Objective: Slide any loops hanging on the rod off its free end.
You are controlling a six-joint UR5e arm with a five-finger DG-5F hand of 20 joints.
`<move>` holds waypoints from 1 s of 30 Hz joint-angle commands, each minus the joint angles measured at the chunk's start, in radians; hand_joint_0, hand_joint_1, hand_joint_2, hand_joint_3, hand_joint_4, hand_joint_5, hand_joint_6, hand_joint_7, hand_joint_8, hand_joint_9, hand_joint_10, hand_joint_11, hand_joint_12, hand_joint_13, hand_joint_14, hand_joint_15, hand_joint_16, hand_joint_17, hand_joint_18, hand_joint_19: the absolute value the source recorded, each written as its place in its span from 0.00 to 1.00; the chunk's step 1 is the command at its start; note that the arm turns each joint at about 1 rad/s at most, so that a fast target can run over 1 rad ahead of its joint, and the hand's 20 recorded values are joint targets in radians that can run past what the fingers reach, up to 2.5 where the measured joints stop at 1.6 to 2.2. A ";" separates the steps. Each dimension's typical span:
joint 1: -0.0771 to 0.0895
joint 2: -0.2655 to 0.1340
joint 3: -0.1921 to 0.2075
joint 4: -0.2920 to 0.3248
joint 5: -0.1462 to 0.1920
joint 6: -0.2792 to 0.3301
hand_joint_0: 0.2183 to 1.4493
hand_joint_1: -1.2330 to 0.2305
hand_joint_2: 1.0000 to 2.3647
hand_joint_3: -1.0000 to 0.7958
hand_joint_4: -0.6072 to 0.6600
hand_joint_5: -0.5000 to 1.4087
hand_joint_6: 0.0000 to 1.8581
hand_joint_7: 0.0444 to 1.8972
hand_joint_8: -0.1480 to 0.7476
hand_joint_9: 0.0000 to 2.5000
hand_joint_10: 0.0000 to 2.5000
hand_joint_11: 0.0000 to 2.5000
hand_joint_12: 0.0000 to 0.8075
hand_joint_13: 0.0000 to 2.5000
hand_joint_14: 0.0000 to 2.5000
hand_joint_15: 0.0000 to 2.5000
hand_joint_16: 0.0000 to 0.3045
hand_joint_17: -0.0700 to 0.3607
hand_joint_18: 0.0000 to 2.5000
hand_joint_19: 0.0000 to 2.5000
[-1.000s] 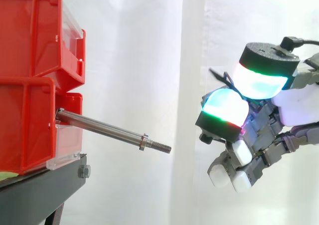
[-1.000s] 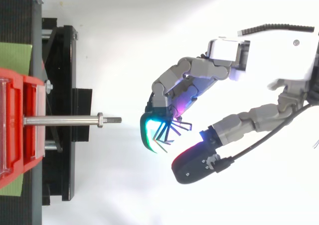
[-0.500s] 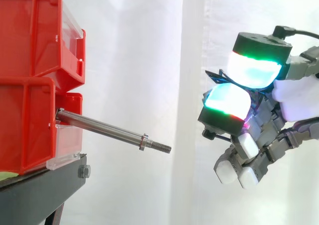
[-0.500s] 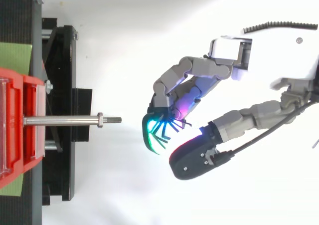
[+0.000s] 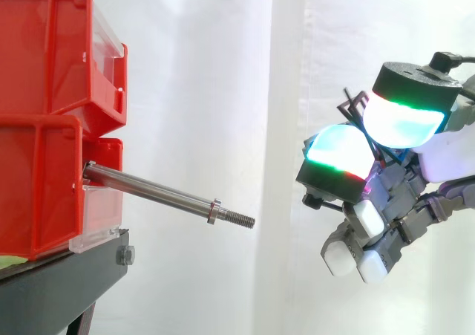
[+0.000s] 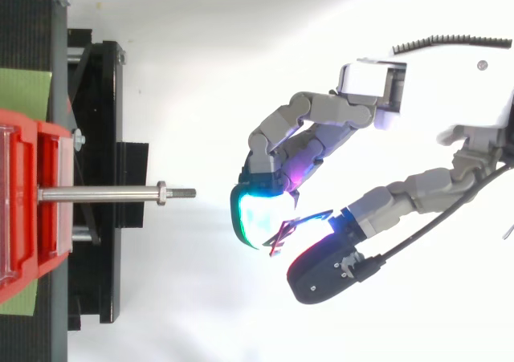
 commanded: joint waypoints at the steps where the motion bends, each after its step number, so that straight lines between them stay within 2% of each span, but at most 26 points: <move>1: 0.000 0.000 -0.001 0.000 -0.001 0.001 0.33 0.32 0.00 0.28 0.57 0.18 0.49 0.50 0.44 0.34 0.01 0.22 0.43 0.27 0.01 0.15 0.16 0.42 0.23 0.16; 3: 0.000 0.000 0.001 0.000 -0.001 0.001 0.31 0.38 0.00 0.28 0.57 0.19 0.48 0.52 0.44 0.35 0.01 0.21 0.44 0.28 0.01 0.15 0.16 0.42 0.24 0.17; 6: 0.000 0.000 -0.001 0.000 -0.001 0.001 0.32 0.40 0.00 0.29 0.55 0.19 0.48 0.55 0.45 0.36 0.01 0.22 0.44 0.28 0.01 0.16 0.16 0.42 0.24 0.17; 11: 0.000 0.000 0.001 -0.012 -0.001 0.017 0.33 0.33 0.01 0.42 0.54 0.18 0.50 0.53 0.45 0.34 0.01 0.22 0.45 0.28 0.01 0.16 0.16 0.42 0.24 0.17; 13: 0.000 0.000 0.005 -0.018 -0.001 0.026 0.34 0.30 0.02 0.43 0.51 0.17 0.50 0.51 0.45 0.33 0.01 0.22 0.45 0.28 0.01 0.16 0.16 0.42 0.24 0.17; 16: 0.002 0.000 0.016 -0.037 -0.001 0.035 0.39 0.28 0.00 0.29 0.52 0.16 0.51 0.45 0.43 0.32 0.01 0.23 0.44 0.28 0.01 0.16 0.16 0.42 0.24 0.16; 19: 0.003 0.000 0.035 -0.077 0.001 0.041 0.36 0.30 0.00 0.28 0.54 0.17 0.51 0.46 0.43 0.35 0.01 0.24 0.44 0.28 0.01 0.16 0.16 0.42 0.25 0.16; 22: 0.006 0.000 0.045 -0.107 0.001 0.043 0.32 0.36 0.00 0.28 0.56 0.19 0.50 0.52 0.44 0.36 0.01 0.23 0.44 0.29 0.01 0.16 0.16 0.42 0.26 0.17; 25: 0.009 0.000 0.047 -0.130 -0.001 0.044 0.30 0.43 0.00 0.28 0.54 0.20 0.49 0.55 0.44 0.38 0.01 0.22 0.43 0.31 0.01 0.16 0.16 0.42 0.27 0.17; 27: 0.011 0.000 0.047 -0.143 -0.001 0.046 0.30 0.47 0.00 0.29 0.50 0.20 0.49 0.56 0.43 0.39 0.01 0.21 0.43 0.32 0.01 0.17 0.16 0.42 0.27 0.19; 30: 0.014 0.000 0.047 -0.175 -0.002 0.052 0.31 0.52 0.01 0.33 0.51 0.21 0.47 0.54 0.40 0.40 0.01 0.20 0.41 0.32 0.01 0.17 0.16 0.42 0.27 0.21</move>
